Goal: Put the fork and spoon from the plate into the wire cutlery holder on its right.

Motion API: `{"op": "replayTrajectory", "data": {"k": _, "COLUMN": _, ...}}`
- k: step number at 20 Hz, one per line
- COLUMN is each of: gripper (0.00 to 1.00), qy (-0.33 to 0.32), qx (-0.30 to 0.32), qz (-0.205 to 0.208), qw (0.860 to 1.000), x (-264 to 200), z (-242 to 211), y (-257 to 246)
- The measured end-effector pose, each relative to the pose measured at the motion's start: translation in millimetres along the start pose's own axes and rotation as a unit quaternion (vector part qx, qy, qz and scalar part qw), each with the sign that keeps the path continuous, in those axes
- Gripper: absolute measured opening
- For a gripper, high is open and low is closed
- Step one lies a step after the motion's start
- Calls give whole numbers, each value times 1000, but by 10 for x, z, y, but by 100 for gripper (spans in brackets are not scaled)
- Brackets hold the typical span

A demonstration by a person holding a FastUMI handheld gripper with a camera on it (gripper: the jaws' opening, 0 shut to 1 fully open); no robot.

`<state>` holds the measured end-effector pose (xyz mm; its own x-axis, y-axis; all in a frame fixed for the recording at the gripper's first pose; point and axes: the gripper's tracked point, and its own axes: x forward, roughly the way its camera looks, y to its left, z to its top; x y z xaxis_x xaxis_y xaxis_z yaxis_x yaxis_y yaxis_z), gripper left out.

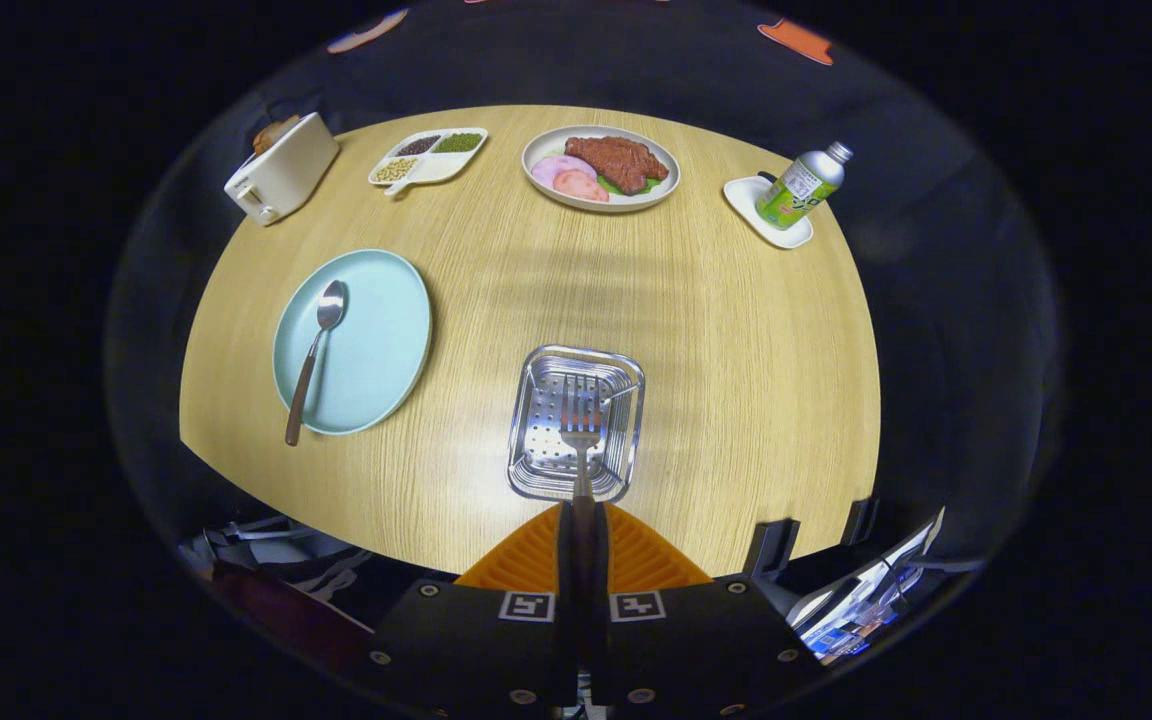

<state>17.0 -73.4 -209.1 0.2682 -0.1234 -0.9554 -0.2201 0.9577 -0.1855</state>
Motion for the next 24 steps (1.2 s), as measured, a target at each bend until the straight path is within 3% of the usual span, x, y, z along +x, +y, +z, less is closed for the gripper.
{"op": "replayTrajectory", "data": {"k": 5, "gripper": 7, "qy": 26, "qx": 10, "qz": 4, "qw": 1000, "x": 203, "z": 10, "y": 19}}
{"op": "replayTrajectory", "data": {"k": 11, "gripper": 14, "qy": -14, "qx": 33, "qz": 4, "qw": 999, "x": 82, "z": 163, "y": 11}}
{"op": "replayTrajectory", "data": {"k": 13, "gripper": 25, "qy": -44, "qx": 37, "qz": -4, "qw": 998, "x": -19, "z": 252, "y": 3}}
{"op": "replayTrajectory", "data": {"k": 18, "gripper": 93, "qy": -135, "qx": 52, "qz": 11, "qw": 989, "x": -375, "z": 554, "y": 235}}
{"op": "replayTrajectory", "data": {"k": 19, "gripper": 98, "qy": -155, "qx": 50, "qz": 13, "qw": 987, "x": -433, "z": 626, "y": 311}}
{"op": "replayTrajectory", "data": {"k": 24, "gripper": 99, "qy": -261, "qx": 25, "qz": 17, "qw": 965, "x": -615, "z": 932, "y": 794}}
